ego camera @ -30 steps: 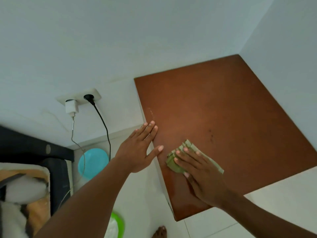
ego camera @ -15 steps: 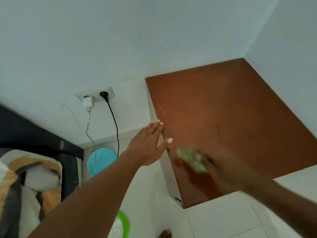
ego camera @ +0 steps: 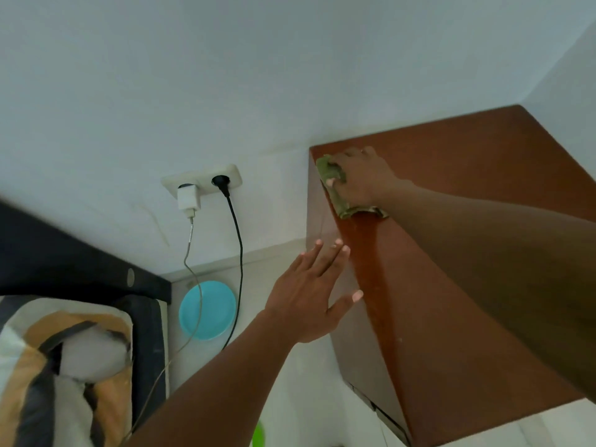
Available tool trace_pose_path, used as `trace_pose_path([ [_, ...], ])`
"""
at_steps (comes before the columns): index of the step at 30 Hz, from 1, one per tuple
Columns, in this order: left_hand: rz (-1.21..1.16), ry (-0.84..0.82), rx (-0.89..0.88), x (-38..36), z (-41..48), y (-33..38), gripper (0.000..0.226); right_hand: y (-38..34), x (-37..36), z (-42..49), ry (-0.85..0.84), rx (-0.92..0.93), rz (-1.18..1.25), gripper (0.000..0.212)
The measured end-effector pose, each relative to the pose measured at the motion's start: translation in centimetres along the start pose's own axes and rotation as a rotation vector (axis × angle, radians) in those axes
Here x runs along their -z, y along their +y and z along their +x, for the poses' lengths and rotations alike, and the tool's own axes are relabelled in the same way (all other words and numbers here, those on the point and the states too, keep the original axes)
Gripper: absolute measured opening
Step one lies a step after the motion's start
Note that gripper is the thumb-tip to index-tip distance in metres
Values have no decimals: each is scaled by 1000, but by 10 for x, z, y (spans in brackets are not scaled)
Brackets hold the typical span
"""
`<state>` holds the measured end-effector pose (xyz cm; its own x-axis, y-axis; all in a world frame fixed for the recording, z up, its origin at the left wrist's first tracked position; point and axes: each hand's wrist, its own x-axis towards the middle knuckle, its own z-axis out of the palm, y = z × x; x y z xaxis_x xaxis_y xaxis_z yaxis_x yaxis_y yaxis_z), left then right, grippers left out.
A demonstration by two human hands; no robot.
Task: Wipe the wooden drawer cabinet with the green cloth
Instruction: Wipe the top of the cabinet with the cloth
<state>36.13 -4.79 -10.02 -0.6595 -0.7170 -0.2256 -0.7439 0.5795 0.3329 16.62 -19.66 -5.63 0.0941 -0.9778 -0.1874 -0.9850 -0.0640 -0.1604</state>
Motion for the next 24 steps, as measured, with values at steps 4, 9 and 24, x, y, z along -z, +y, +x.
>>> trace_pose_path([
  [4,37,24,-28,0,2,-6,79,3,-14,3,95,29,-77,61],
  [9,45,55,-11,-7,2,-9,78,5,-48,-6,62,84,-47,61],
  [24,52,-25,144,9,4,16,105,21,-78,-171,54,151,-55,63],
])
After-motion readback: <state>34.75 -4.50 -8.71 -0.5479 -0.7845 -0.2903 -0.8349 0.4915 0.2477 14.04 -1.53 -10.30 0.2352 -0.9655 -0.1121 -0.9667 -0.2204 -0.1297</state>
